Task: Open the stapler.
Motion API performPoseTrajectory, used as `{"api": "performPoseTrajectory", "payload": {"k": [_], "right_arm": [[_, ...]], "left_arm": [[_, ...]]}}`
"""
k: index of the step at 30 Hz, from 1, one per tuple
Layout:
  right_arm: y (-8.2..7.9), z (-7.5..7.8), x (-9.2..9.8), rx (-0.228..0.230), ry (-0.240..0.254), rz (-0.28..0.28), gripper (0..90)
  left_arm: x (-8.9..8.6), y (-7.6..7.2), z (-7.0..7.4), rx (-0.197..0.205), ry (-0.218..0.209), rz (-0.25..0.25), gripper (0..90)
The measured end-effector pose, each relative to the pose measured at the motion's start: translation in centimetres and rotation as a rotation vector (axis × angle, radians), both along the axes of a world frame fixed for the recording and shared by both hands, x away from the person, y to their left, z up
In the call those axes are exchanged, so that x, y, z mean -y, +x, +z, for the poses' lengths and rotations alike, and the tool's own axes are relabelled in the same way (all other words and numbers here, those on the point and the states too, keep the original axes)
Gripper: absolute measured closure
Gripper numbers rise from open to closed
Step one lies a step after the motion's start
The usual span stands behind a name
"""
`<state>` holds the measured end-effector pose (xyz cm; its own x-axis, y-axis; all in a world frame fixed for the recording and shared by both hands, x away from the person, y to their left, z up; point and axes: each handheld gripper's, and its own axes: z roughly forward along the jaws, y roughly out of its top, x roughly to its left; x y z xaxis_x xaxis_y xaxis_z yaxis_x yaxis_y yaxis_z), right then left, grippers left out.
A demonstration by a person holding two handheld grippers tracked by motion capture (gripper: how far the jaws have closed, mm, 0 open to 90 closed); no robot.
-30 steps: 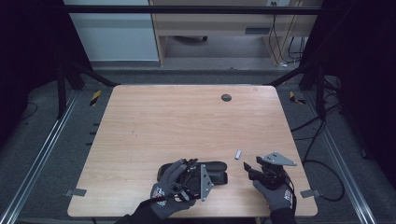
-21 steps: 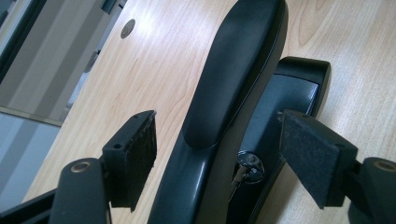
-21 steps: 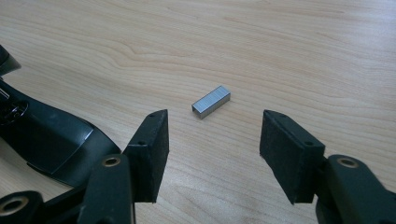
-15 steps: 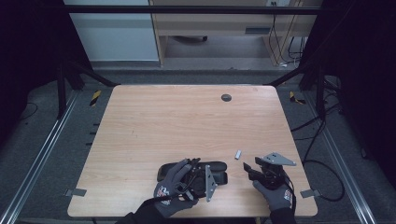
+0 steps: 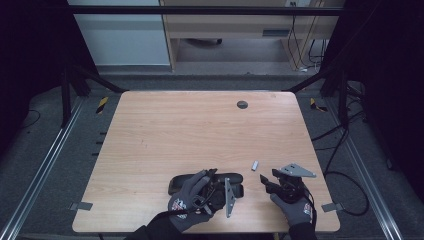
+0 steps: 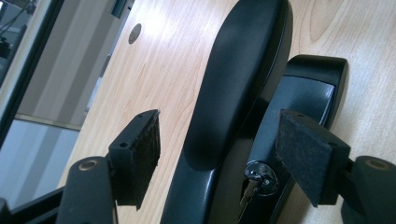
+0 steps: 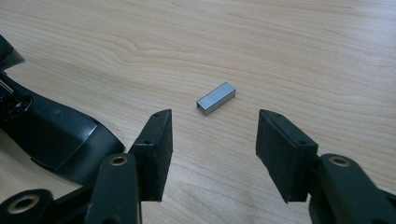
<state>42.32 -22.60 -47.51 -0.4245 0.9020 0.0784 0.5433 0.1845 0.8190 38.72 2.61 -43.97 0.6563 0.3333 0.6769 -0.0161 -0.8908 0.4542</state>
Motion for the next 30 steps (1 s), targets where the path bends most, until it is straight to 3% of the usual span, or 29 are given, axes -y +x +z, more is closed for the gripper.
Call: {"api": "performPoseTrajectory", "payload": {"k": [19, 30], "right_arm": [[0.1, -0.1, -0.5, -0.021, -0.004, 0.019, 48.5], [-0.1, -0.1, -1.3, -0.044, -0.004, 0.056, 60.0]], "left_arm": [[0.6, 0.0, -0.5, 0.045, 0.054, 0.003, 37.3], [0.8, 0.2, -0.8, 0.074, 0.088, 0.01, 41.8]]}}
